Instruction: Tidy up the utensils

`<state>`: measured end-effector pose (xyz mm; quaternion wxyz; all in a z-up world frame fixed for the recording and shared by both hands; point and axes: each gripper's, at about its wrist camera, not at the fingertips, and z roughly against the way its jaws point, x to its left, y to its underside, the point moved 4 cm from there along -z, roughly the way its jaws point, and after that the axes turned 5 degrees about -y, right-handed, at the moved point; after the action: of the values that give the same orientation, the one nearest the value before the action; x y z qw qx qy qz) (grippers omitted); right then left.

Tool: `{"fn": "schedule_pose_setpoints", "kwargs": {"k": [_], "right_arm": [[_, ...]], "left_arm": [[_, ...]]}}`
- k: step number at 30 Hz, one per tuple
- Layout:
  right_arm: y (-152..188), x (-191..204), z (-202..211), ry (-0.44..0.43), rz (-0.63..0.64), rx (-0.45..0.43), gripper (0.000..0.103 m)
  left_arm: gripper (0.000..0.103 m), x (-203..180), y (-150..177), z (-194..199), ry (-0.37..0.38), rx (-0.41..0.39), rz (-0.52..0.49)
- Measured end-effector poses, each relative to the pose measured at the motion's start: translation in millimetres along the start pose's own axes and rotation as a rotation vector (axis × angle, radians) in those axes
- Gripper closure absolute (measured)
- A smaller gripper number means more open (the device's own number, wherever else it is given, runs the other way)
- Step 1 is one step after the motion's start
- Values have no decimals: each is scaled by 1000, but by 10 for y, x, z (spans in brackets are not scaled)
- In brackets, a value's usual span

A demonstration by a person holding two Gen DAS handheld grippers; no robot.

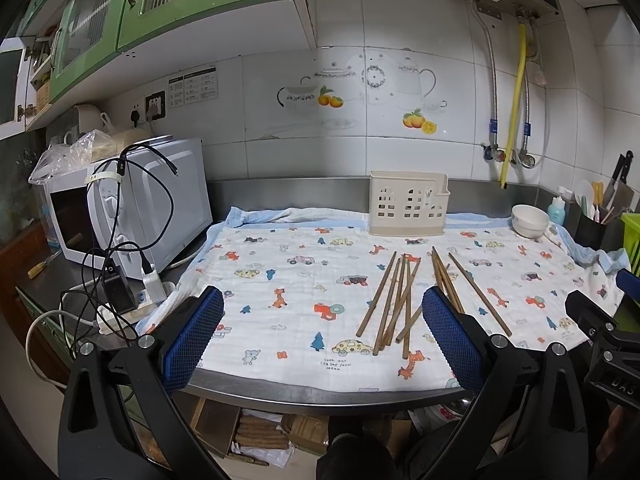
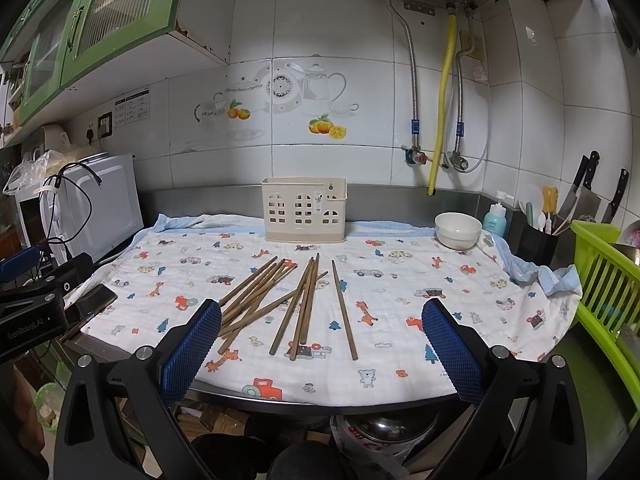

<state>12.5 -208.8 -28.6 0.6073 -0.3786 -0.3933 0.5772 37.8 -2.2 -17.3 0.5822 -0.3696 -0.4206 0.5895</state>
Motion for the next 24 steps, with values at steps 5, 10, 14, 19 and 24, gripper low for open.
{"fn": "schedule_pose_setpoints", "kwargs": {"k": [5,10,14,19,24], "right_arm": [[3,3,0,-2,1,0,6],[5,3,0,-4,-1,1,6],[-1,2,-6,-4,2,0,6],[-3,1,-5,-3,1,0,6],[-1,5,-24,-6,4,5,6]], "left_arm": [[5,-9,5,-7,5,1,-5],[5,-18,8,-3,2,-1,-9],[5,-22,7,-5,3,2,-8],[5,-27,-5,-9,5,3,-9],[5,-30,-11,-13,4,2,-10]]}}
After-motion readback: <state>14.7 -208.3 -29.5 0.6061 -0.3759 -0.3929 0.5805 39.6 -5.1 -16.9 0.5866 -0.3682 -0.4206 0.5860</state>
